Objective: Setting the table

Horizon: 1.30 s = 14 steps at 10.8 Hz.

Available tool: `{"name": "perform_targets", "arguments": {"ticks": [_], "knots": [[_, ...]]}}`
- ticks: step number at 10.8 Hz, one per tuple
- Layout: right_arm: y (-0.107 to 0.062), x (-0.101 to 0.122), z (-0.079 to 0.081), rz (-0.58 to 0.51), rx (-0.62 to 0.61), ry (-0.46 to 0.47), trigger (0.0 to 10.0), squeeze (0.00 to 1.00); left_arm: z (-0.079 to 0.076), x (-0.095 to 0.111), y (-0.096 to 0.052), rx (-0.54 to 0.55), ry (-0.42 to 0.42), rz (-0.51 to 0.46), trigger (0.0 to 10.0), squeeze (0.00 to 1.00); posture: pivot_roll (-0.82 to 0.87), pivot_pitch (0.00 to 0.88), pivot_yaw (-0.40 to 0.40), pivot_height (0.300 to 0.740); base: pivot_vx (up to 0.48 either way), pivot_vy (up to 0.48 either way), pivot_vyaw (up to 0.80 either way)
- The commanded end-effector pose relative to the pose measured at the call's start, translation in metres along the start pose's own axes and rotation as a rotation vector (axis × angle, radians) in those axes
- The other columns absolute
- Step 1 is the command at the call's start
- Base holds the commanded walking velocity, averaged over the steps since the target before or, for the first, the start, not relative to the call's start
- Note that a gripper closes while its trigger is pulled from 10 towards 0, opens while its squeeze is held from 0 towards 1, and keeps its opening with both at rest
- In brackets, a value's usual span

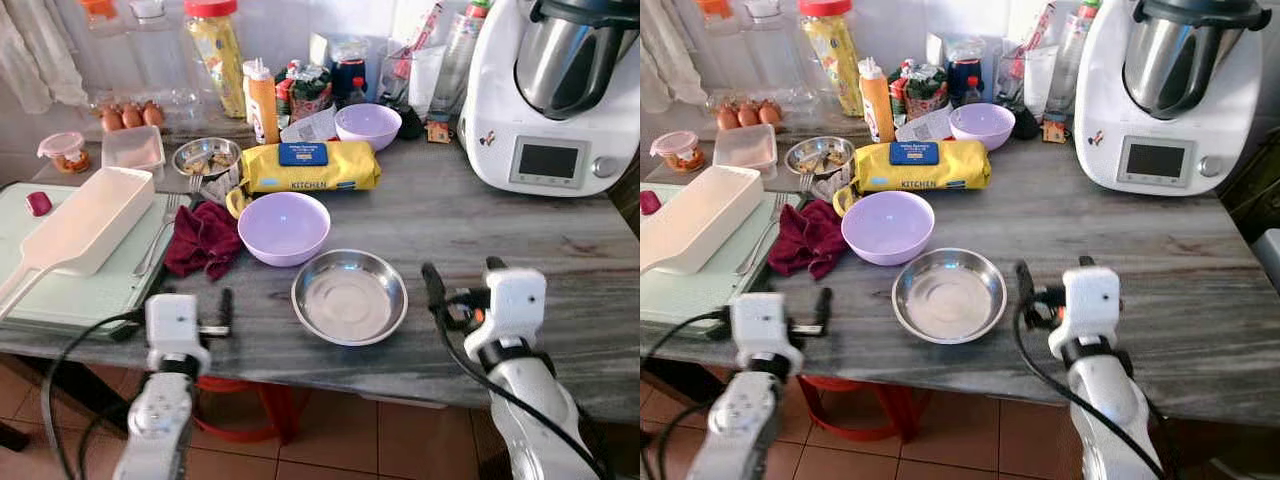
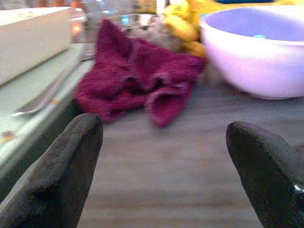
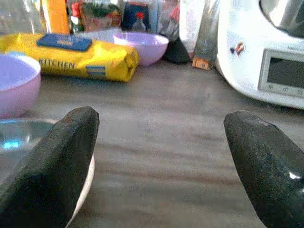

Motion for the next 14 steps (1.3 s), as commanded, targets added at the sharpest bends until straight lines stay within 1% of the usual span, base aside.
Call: {"name": "perform_targets", "arguments": {"ticks": [1, 2, 4, 5, 7, 10, 11, 12, 14], "knots": [[-0.001, -0.001, 0.002, 0.007, 0.014, 0.003, 10.0, 0.0, -0.003, 0.002, 0.003, -0.02, 0.003, -0.004, 10.0, 0.0, -0.1, 0.039, 0.039, 0.74, 0.0, 0.0, -0.73], [0.0, 0.002, 0.002, -0.002, 0.011, 0.015, 10.0, 0.0, -0.005, 0.002, 0.005, -0.02, 0.003, -0.006, 10.0, 0.0, -0.11, 0.049, 0.045, 0.74, 0.0, 0.0, -0.76], [0.002, 0.004, 0.004, -0.012, 0.017, 0.008, 10.0, 0.0, -0.007, 0.002, 0.007, -0.039, 0.003, 0.0, 10.0, 0.0, -0.12, 0.058, 0.048, 0.74, 0.0, 0.0, 0.0], [0.007, 0.008, 0.003, -0.026, 0.004, 0.004, 10.0, 0.0, -0.014, 0.005, 0.009, -0.061, 0.002, -0.004, 10.0, 0.0, -0.11, 0.065, 0.055, 0.74, 0.0, 0.0, 0.0], [0.013, 0.013, 0.003, -0.042, -0.011, 0.003, 10.0, 0.0, -0.019, 0.014, 0.013, -0.078, 0.005, -0.034, 10.0, 0.0, -0.12, 0.057, 0.055, 0.74, 0.0, 0.0, 0.0], [0.017, 0.018, 0.003, -0.062, -0.021, 0.007, 10.0, 0.0, -0.016, 0.018, 0.013, -0.08, 0.033, -0.054, 10.0, 0.0, -0.09, 0.041, 0.026, 0.74, 0.0, 0.0, 0.0], [0.017, 0.014, 0.006, -0.052, -0.022, 0.006, 10.0, 0.0, -0.01, 0.019, 0.014, -0.041, 0.031, -0.056, 10.0, 0.0, -0.08, 0.046, 0.033, 0.74, 0.0, 0.0, 0.0], [0.017, 0.012, 0.008, -0.047, -0.021, 0.009, 10.0, 0.0, -0.008, 0.022, 0.015, -0.024, 0.03, -0.061, 10.0, 0.0, -0.08, 0.046, 0.037, 0.74, 0.0, 0.0, 0.0], [0.018, 0.014, 0.008, -0.049, -0.029, 0.011, 10.0, 0.0, -0.013, 0.025, 0.018, -0.037, 0.036, -0.066, 10.0, 0.0, -0.09, 0.047, 0.044, 0.74, -0.124, 0.0, 0.0]]}}
Point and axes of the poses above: a point about 5 cm out from each wrist's last joint towards the gripper, its own y axis pointing out of the wrist towards the gripper, its own x axis along the axis of the wrist's last joint, z = x × y, the point moved 3 cm from there along y, pointing out of the wrist towards the gripper, and after that the axes turned 11 degrees about -y, right-handed, at the moved point
